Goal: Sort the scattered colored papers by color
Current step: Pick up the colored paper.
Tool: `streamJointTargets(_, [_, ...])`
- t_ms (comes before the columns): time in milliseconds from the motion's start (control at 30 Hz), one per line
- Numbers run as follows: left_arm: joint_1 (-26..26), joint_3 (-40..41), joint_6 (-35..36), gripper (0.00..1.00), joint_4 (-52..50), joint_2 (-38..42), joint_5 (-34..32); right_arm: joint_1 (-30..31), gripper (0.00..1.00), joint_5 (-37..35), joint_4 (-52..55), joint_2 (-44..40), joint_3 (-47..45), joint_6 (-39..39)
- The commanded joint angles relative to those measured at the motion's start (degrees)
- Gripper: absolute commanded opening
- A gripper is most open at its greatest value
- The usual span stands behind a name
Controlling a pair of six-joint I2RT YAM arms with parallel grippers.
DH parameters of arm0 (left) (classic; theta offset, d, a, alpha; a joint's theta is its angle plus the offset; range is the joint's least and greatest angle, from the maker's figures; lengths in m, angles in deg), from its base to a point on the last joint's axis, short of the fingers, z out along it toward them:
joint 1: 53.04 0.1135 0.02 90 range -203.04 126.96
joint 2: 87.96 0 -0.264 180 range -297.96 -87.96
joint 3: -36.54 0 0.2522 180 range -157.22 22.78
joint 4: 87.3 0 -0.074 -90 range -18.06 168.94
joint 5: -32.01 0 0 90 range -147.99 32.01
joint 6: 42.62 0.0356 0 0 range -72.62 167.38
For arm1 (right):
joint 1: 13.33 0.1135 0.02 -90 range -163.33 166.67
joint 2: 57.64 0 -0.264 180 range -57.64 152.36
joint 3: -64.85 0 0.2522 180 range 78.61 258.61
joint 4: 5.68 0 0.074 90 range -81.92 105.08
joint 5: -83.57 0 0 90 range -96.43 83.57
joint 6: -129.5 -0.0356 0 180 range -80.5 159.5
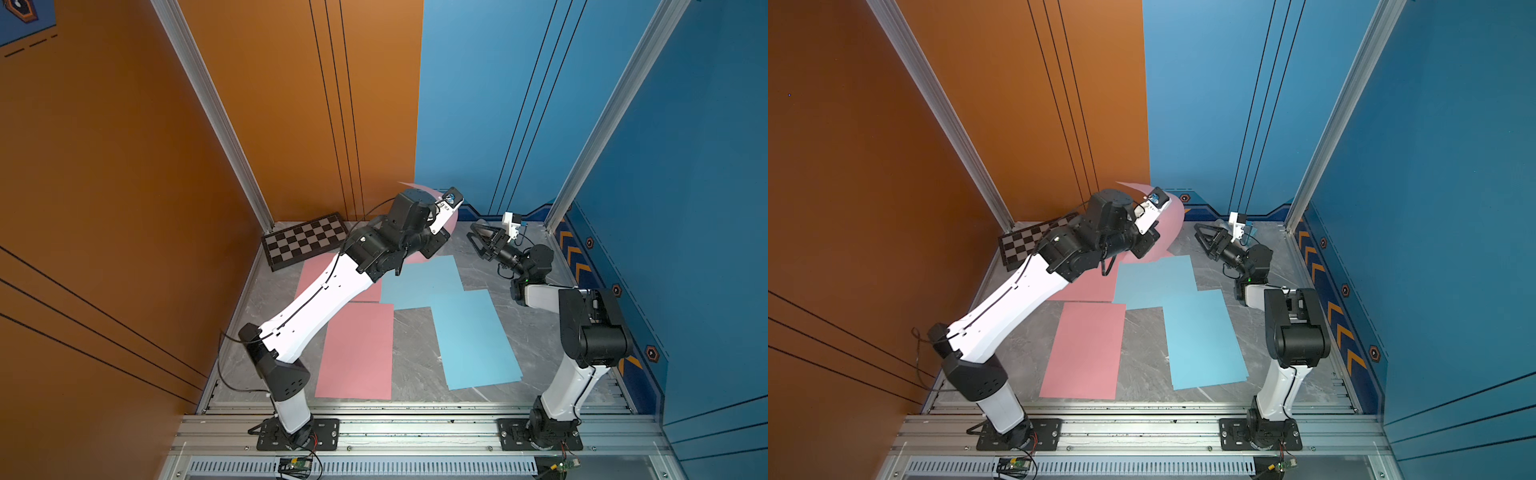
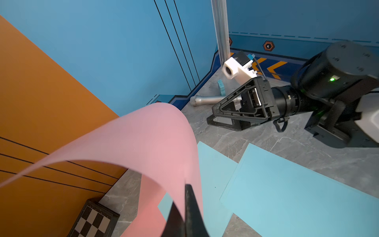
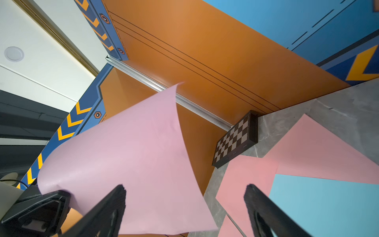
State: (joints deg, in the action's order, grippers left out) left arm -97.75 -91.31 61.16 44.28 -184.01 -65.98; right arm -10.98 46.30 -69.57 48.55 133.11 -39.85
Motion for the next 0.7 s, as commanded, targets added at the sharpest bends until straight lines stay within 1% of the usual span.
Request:
streamJointTargets(0, [5.8,3.9,-8.4,0.0,9.0,4.5,12.0,2.0,0.93,-0.1,-3.6,1.8,3.0,-0.9])
streamJointTargets(167, [11.5,7.5,-17.0,0.0,11.5,6.4,24.7,5.3,0.93,1.1,-3.7,2.7,8.7,-1.7])
streamJointTargets(267, [13.8,9.5,-20.7,0.0,13.0,6.8,29.5,7.0,0.94,1.2,-3.7,1.6,10.7,-2.0])
streamJointTargets(400, [15.5,12.3,-24.6,0.0,16.8,7.5,34.4,8.4,0.94,1.0,-3.6,2.4,13.3,-2.6])
streamJointTargets(533, [16.3,10.9,-26.7,0.0,17.4,6.6,39.9,8.2,0.93,0.8,-3.7,5.4,15.0,-3.6])
streamJointTargets(667, [17.4,10.8,-28.2,0.0,18.3,6.0,46.7,7.7,0.92,1.0,-3.7,5.7,14.8,-4.8])
